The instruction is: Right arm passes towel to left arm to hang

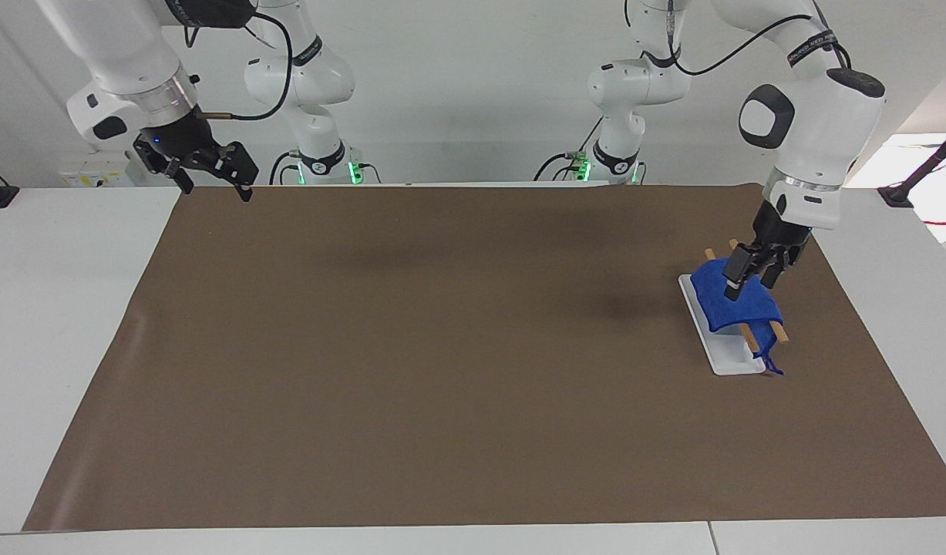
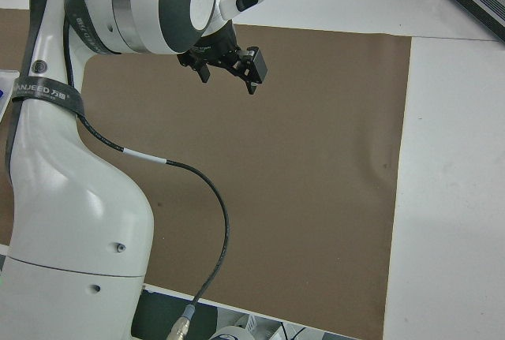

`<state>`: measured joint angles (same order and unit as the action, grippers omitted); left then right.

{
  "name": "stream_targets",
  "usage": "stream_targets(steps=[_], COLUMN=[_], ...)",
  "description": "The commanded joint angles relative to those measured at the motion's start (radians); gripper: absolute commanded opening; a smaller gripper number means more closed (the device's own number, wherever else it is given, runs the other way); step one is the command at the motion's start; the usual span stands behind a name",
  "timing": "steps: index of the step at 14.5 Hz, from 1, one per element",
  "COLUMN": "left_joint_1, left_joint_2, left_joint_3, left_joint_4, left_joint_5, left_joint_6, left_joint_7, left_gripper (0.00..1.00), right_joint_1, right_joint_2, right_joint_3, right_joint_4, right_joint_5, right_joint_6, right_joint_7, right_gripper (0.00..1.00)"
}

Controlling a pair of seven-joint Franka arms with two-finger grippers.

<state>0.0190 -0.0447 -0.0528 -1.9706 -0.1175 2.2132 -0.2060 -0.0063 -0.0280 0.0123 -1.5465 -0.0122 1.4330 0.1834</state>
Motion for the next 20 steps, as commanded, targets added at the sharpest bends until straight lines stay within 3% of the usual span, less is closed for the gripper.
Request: stream_targets(steps=[1, 7, 10, 13, 20], left_joint_1=[-0.013, 0.002, 0.035, 0.032, -0.01], left_joint_2=[0.042, 0.04, 0.007, -0.023, -0.02], left_joint_3=[0.016, 0.027, 0.027, 0.025, 0.014], left_joint_4=[0.174, 0.367, 0.356, 0.302, 0.305], left_joint_5=[0.024, 0.027, 0.025, 0.025, 0.099], left_joint_6=[-0.214, -0.545, -0.661, -0.658, -0.624], left_joint_7=[0.13, 0.186, 0.253, 0.255, 0.252], left_gripper=[1.0, 1.0, 1.0, 1.0, 1.0], right_joint_1=[-0.014, -0.014, -0.017, -0.015, -0.015], right_joint_2=[-0.007, -0.007, -0.007, -0.007, -0.009], right_joint_3=[0.005, 0.003, 0.003, 0.003, 0.003], right_joint_4=[-0.009, -0.011, -0.012, -0.012, -0.012], right_joint_5=[0.011, 0.009, 0.009, 0.009, 0.009], right_joint_6=[0.009, 0.023, 0.021, 0.012, 0.012], right_joint_7=[-0.033, -0.065, -0.059, -0.062, -0.062], right_gripper=[1.0, 1.0, 1.0, 1.0, 1.0])
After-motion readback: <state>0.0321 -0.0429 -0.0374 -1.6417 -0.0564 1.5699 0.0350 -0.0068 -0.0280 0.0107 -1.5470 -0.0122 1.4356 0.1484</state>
